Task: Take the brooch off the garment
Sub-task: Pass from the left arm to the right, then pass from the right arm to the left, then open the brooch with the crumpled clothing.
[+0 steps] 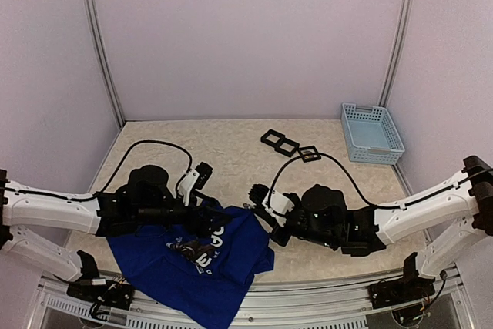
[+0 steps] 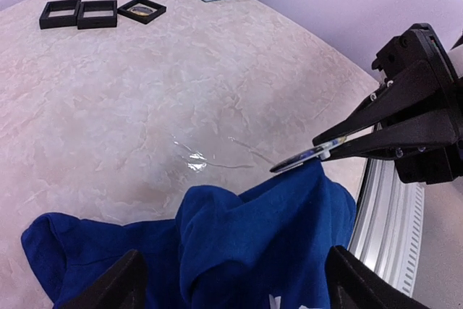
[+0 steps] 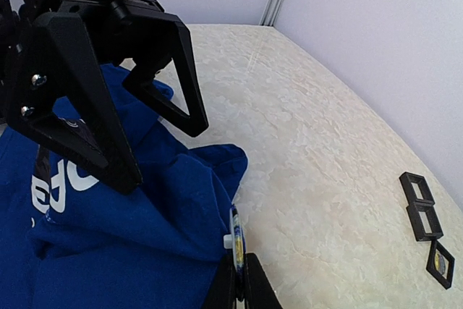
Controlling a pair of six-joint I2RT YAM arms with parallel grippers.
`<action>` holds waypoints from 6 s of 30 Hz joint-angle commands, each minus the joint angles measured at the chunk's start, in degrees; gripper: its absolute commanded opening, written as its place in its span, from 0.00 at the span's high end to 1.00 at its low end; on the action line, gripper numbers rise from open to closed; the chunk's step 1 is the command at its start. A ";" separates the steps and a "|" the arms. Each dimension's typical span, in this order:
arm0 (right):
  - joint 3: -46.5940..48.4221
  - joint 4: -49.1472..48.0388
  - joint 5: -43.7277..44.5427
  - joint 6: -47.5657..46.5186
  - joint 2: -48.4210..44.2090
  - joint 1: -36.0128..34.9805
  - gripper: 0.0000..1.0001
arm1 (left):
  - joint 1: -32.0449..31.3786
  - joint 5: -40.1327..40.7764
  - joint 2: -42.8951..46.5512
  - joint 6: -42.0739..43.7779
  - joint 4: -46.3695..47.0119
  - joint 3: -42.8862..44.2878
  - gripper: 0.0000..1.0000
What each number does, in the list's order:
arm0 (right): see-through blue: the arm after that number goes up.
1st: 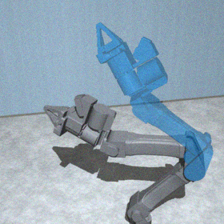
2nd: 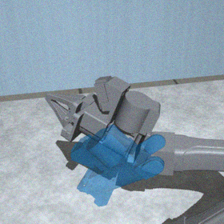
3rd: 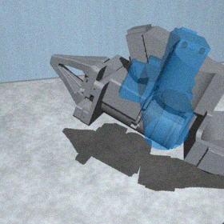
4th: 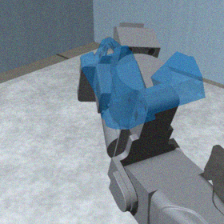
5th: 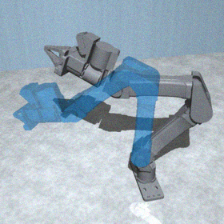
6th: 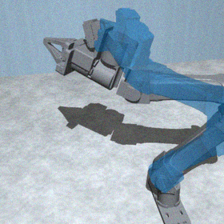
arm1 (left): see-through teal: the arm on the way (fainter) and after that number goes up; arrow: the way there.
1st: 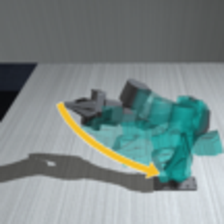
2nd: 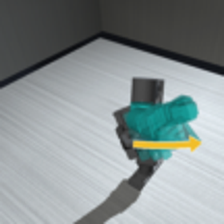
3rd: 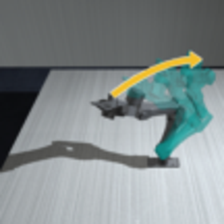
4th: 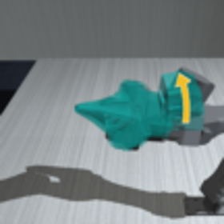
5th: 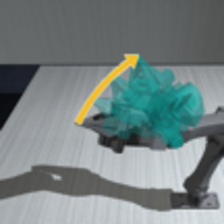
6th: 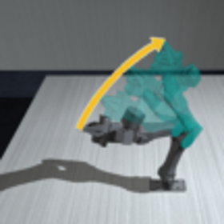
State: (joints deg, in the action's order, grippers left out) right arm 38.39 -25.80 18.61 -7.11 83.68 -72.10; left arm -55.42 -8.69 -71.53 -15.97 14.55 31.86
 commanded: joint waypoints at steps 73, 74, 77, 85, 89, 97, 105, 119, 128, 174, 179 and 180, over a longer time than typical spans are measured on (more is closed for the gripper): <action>-0.99 -5.55 -42.25 8.30 0.29 11.43 0.28 | 3.29 -17.18 5.12 2.26 7.33 -4.76 1.00; -0.83 -5.78 -42.40 8.59 0.80 11.41 0.28 | 3.27 -18.12 5.05 2.26 7.69 -4.74 1.00; -0.86 -6.67 -42.60 9.09 1.42 11.40 0.28 | 3.21 -22.04 3.99 2.26 8.82 -4.47 1.00; 0.55 -6.68 -45.85 10.23 3.70 11.37 0.36 | 2.01 -25.15 -0.49 2.43 9.53 -2.96 1.00; 1.42 -6.57 -47.79 10.76 4.90 11.33 0.45 | 1.72 -24.58 -0.83 2.59 9.45 -2.91 1.00; 2.59 -6.10 -49.33 11.23 6.78 11.34 0.61 | 1.07 -24.62 -0.53 3.04 9.45 -2.94 1.00; 3.30 -5.69 -50.30 11.53 7.87 11.41 0.74 | 0.11 -24.15 -0.76 3.79 9.14 -2.63 1.00; 3.95 -4.66 -49.70 11.30 8.36 11.36 0.96 | -0.28 -23.50 0.14 4.07 8.92 -2.81 1.00; 4.65 -3.28 -46.48 11.07 9.16 11.37 1.00 | -0.65 -23.40 0.76 4.36 8.92 -3.02 1.00; 3.10 -3.03 -31.16 8.55 7.78 9.84 0.86 | -4.35 -24.54 -1.58 5.77 9.25 -1.76 1.00; 2.59 -3.20 -32.39 8.10 6.46 9.68 0.80 | -4.33 -23.72 -1.86 5.82 8.70 -1.53 1.00; 2.43 -3.27 -32.90 8.01 6.03 9.69 0.79 | -4.29 -23.48 -1.80 5.85 8.54 -1.53 1.00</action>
State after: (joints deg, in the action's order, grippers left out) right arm 41.08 -29.63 -19.94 2.20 90.91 -63.00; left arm -57.10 -25.63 -73.25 -10.17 21.30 27.90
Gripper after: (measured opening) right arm 0.191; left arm 0.025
